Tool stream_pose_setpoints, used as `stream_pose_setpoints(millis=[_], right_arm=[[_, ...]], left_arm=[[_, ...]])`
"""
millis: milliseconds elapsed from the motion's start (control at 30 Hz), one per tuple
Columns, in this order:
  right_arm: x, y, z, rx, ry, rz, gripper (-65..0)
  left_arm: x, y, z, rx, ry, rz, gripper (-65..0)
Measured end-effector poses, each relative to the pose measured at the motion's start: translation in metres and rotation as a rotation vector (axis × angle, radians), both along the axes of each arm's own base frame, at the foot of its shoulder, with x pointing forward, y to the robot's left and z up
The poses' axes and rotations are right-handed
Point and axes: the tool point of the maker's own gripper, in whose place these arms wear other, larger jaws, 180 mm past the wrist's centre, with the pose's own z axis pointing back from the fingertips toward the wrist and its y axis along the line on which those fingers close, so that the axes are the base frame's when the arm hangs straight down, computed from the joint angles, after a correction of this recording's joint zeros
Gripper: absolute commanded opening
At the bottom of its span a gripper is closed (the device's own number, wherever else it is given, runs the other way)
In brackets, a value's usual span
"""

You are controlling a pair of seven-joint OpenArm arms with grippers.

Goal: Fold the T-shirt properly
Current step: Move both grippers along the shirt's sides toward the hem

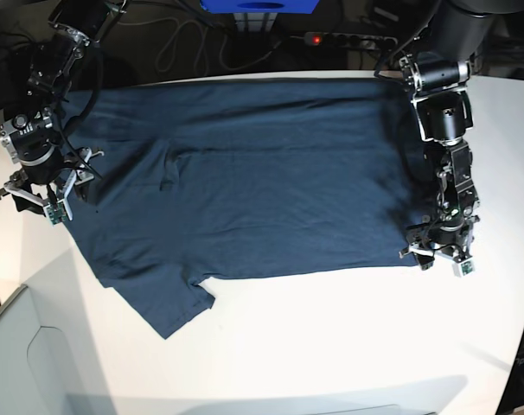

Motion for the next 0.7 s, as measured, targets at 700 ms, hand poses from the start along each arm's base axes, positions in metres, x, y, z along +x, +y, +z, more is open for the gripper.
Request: stream_pose_setpoints(millis=[700], right_arm=[[0.079, -0.014, -0.006, 0.119, -0.011, -0.027, -25.7]], left_arm=[[0.003, -0.007, -0.013, 0.074, -0.011, -0.062, -51.5]])
